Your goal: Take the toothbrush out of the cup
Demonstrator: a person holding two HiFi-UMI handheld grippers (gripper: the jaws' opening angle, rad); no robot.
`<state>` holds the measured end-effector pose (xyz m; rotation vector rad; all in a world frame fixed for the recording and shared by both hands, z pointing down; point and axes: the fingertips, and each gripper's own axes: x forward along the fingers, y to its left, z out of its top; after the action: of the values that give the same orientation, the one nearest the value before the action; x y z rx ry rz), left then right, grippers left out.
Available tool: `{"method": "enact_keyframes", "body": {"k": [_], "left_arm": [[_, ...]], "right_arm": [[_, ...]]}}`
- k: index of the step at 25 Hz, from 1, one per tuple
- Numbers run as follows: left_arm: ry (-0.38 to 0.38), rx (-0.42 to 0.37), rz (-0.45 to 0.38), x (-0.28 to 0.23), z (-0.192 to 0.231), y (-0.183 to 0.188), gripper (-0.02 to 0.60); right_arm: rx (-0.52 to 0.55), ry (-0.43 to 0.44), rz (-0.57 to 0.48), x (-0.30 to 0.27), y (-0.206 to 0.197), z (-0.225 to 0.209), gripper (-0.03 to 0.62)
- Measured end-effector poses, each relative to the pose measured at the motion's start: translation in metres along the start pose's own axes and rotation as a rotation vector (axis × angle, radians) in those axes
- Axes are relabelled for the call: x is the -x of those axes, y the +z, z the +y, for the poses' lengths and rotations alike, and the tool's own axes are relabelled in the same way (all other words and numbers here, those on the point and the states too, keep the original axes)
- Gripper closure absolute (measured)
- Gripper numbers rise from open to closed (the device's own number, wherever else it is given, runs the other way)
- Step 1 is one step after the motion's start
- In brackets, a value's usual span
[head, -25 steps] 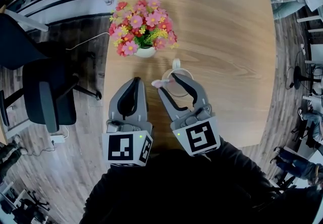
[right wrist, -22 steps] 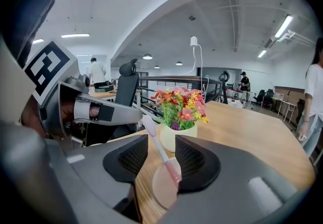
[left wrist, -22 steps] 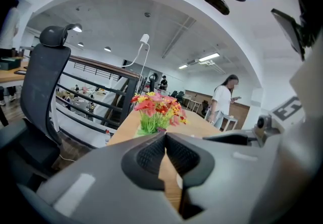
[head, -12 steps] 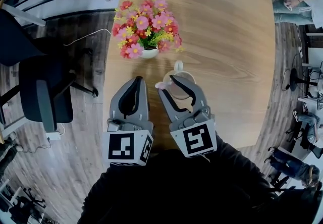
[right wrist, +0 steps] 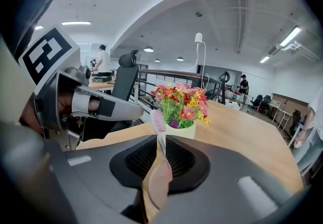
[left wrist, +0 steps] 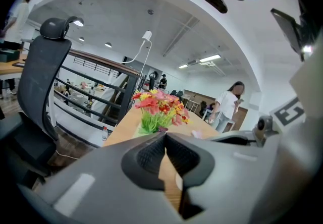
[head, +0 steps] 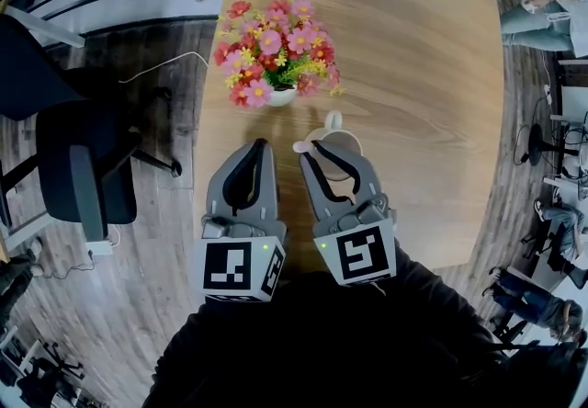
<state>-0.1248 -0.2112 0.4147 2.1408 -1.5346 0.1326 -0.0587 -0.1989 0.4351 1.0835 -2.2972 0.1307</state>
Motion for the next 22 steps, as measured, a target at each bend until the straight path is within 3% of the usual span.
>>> {"method": "enact_keyframes", "body": {"k": [22], "left_arm": [[0.005,-0.008,-0.024,0.015,0.001,0.007,0.574]], "right_arm": [[-0.034,-0.040,-0.021,0.005,0.004,-0.004,0.572]]}}
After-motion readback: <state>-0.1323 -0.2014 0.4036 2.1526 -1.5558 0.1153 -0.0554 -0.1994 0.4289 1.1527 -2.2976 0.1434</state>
